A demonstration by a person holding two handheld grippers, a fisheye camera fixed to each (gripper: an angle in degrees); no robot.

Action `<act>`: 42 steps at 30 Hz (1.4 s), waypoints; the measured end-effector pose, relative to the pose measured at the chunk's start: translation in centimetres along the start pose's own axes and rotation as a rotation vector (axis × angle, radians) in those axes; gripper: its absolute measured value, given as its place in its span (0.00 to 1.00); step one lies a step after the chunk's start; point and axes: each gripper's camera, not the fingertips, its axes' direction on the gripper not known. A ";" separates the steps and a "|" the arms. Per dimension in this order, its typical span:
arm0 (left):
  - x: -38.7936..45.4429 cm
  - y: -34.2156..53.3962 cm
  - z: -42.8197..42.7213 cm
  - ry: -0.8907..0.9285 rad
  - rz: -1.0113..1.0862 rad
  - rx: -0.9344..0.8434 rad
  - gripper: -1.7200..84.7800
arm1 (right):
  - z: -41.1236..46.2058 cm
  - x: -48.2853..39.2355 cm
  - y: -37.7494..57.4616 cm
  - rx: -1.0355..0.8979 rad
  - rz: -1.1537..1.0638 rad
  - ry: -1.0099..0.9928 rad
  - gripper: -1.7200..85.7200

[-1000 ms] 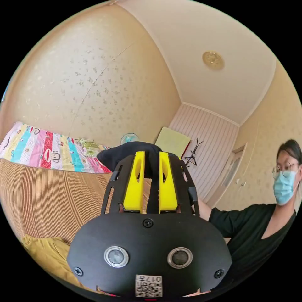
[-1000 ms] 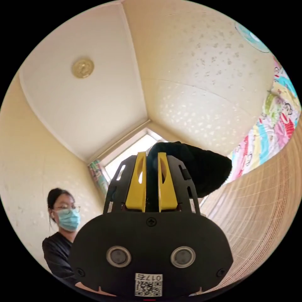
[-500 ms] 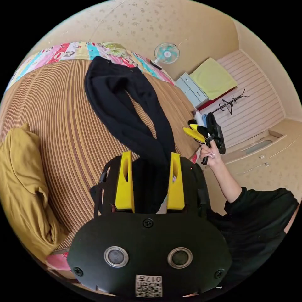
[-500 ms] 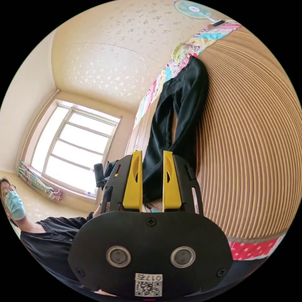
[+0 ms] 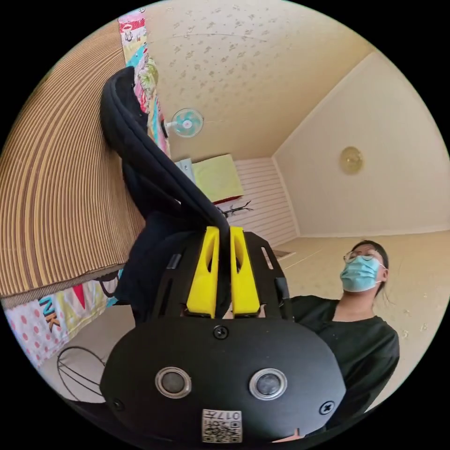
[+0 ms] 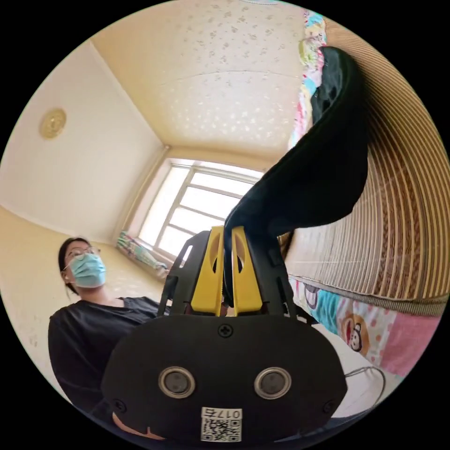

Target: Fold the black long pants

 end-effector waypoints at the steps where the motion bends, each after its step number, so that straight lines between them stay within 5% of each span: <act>1: 0.8 0.0 -1.6 -0.029 -0.009 -0.005 0.08 | -1.8 -1.4 0.1 -0.004 -0.041 0.001 0.06; 5: -0.7 2.0 -4.6 -0.489 -0.194 -0.109 0.08 | -7.0 -3.6 1.9 -0.064 0.008 0.401 0.06; 7: -4.5 4.2 -5.2 -0.938 -0.402 -0.226 0.08 | -8.0 -2.5 3.7 -0.205 0.177 0.961 0.06; 9: -5.8 5.3 -5.2 -1.008 -0.406 -0.249 0.08 | -7.7 -1.0 5.1 -0.314 0.261 1.193 0.07; 16: -1.8 2.8 -4.4 -1.058 -0.158 -0.072 0.11 | -7.3 0.0 7.0 -0.144 0.242 1.071 0.14; 22: -8.0 0.6 -1.7 -1.011 -0.291 -0.283 0.10 | -6.5 1.7 7.2 -0.177 0.253 1.111 0.10; 23: -8.0 0.7 -1.5 -0.965 -0.274 -0.294 0.09 | -6.4 1.6 7.2 -0.196 0.254 1.121 0.09; 25: -7.0 1.4 0.5 -0.566 -0.138 -0.366 0.07 | -6.6 0.8 7.6 -0.243 0.212 1.040 0.07; 28: -5.7 2.9 -0.8 -0.133 -0.040 -0.250 0.07 | -7.9 -0.2 8.8 -0.236 0.188 0.952 0.06; 29: -6.0 3.2 -1.4 -0.110 -0.049 -0.229 0.07 | -8.1 -0.3 9.1 -0.236 0.189 0.950 0.06; 34: -11.6 6.9 -3.5 -0.920 -0.372 -0.478 0.09 | -10.8 -0.2 10.8 -0.150 0.257 0.982 0.08; 39: -9.5 9.1 -2.5 -0.888 -0.292 -0.480 0.11 | -12.5 -2.3 10.7 -0.027 0.189 1.075 0.15; 42: -7.9 9.1 -3.1 -0.768 -0.235 -0.364 0.11 | -12.0 -1.1 10.4 -0.160 0.187 1.193 0.14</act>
